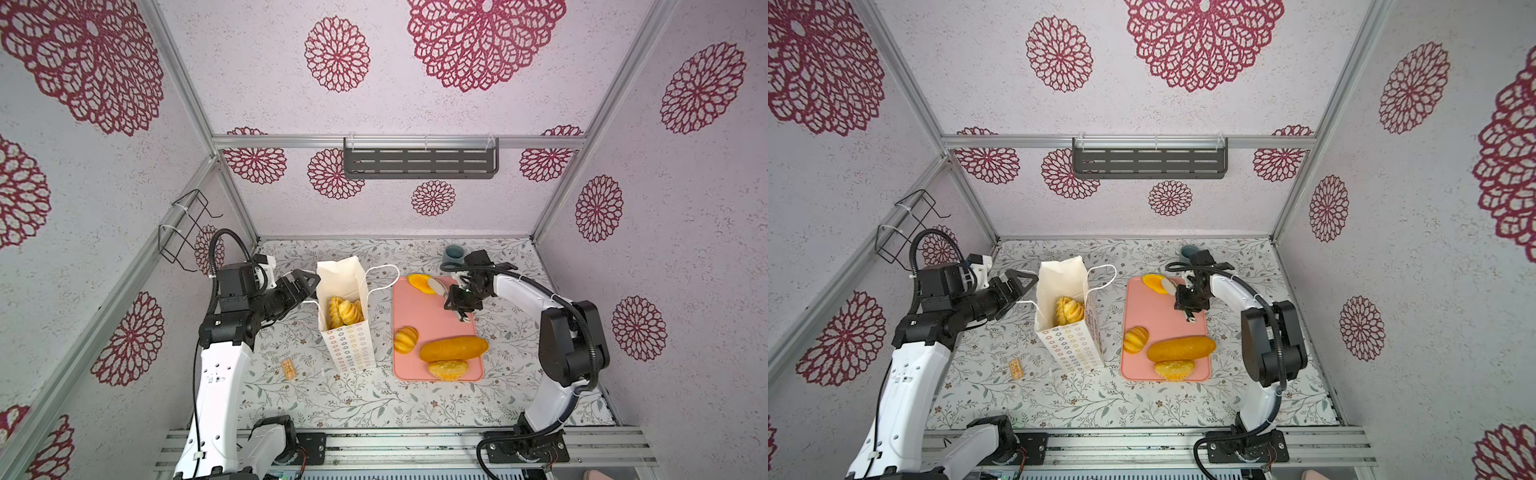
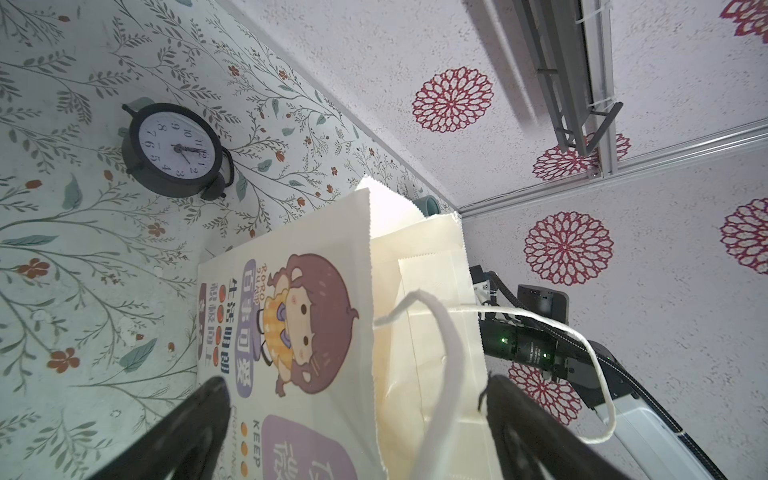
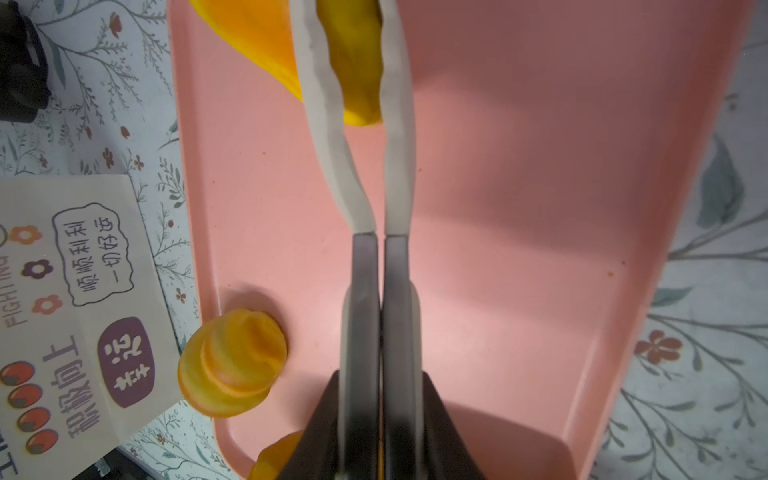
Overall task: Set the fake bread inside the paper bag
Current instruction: 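Lower the tongs and squeeze them around the flat orange round bread, then lift the orange bread with the tongs and carry it over the bag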
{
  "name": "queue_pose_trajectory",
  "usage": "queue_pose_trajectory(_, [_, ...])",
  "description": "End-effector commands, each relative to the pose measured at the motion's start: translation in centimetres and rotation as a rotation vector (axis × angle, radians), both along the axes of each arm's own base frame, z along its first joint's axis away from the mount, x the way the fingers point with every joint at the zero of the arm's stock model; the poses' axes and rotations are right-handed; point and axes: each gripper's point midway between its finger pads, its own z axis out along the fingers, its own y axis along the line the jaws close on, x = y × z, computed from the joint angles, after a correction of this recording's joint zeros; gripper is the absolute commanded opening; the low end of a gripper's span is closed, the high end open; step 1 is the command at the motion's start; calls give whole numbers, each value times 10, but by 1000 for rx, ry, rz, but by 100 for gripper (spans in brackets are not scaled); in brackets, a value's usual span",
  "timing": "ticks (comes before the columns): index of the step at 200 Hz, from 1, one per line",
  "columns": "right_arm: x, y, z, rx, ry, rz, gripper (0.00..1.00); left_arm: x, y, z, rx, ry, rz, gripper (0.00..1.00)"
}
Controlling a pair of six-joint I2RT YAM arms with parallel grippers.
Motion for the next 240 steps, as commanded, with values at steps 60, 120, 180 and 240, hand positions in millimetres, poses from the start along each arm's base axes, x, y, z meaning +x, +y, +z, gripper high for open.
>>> queue_pose_trajectory(60, [-17, 4, 86, 135, -190, -57, 10, 3, 2, 14, 4, -42, 2, 77])
queue_pose_trajectory(120, [-37, -8, 157, 165, -328, -100, 9, -2, 2, 17, 3, -42, 7, 50])
queue_pose_trajectory(180, [-71, 38, 247, 260, -485, 6, 9, -9, 2, 17, 13, -38, 16, 30])
queue_pose_trajectory(240, [-121, 120, 286, 259, -545, 223, 8, -15, 5, 17, 30, -29, 27, 39])
